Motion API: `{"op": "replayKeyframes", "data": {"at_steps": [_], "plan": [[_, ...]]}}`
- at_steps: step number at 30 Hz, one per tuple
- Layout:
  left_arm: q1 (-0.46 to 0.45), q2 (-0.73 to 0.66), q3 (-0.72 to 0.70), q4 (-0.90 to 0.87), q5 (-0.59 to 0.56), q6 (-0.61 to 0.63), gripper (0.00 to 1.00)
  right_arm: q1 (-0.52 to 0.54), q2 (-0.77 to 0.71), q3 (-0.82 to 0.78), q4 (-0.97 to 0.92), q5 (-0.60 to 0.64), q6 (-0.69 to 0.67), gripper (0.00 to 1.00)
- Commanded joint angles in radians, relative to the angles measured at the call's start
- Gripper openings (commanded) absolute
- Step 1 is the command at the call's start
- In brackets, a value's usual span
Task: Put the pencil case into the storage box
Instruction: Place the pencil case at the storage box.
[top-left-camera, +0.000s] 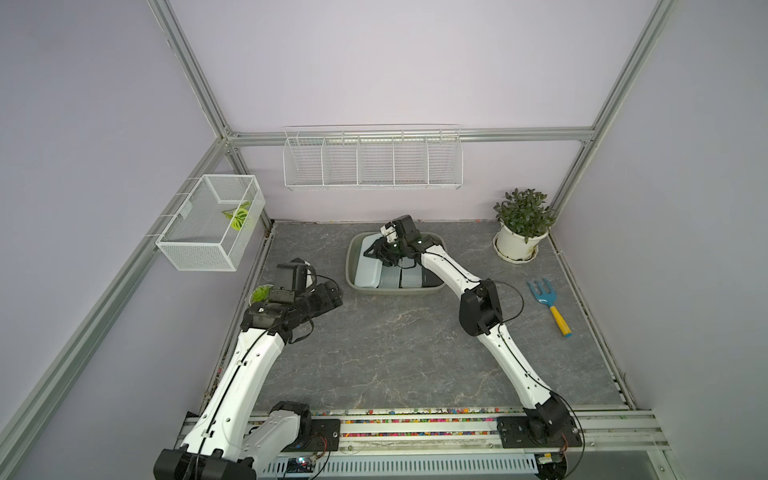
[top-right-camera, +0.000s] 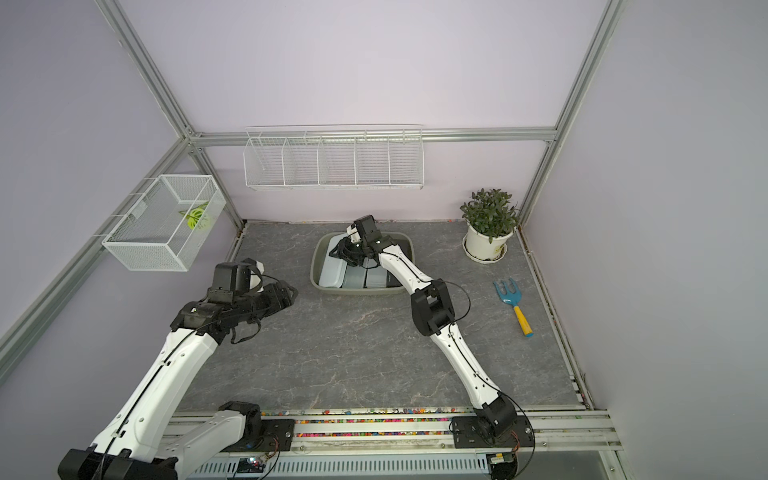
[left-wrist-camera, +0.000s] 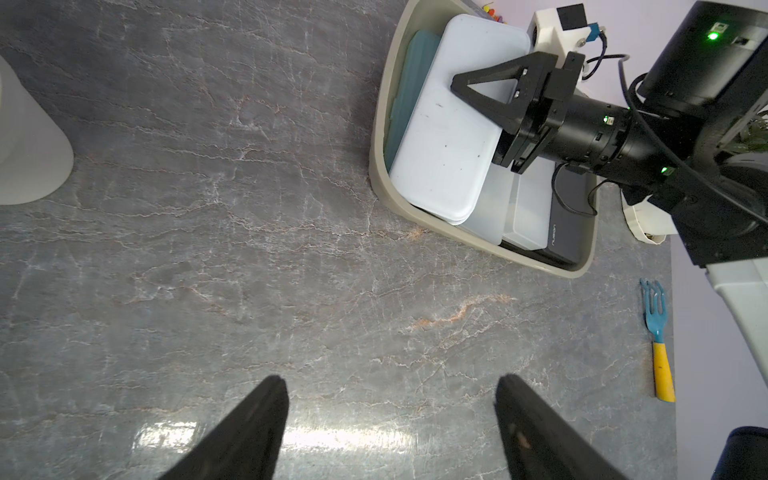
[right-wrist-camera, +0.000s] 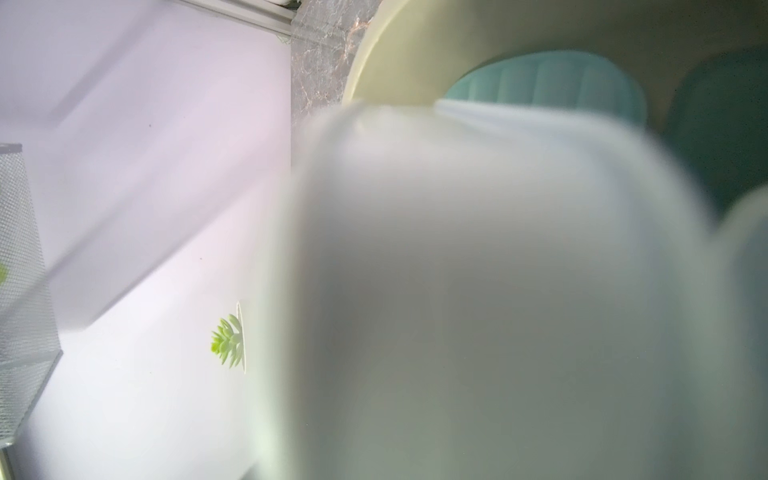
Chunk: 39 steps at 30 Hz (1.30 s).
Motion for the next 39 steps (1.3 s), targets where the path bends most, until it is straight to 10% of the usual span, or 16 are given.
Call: {"op": "replayKeyframes", "data": {"at_steps": [1, 21, 31, 39], "plan": [[0.008, 0.002, 0.026, 0.008, 0.006, 0.013, 0.85, 0.011, 0.003, 0.022, 0.020, 0.029, 0.008, 0.55], [0.022, 0.029, 0.047, -0.013, -0.014, 0.049, 0.88, -0.037, -0.190, -0.012, -0.349, 0.241, -0.192, 0.65], [0.029, 0.031, 0.038, -0.010, -0.008, 0.063, 0.87, -0.006, -0.218, -0.099, -0.353, 0.185, -0.188, 0.37], [0.038, 0.030, 0.033, -0.012, -0.010, 0.072, 0.87, 0.015, -0.179, -0.093, -0.353, 0.167, -0.163, 0.34]]}}
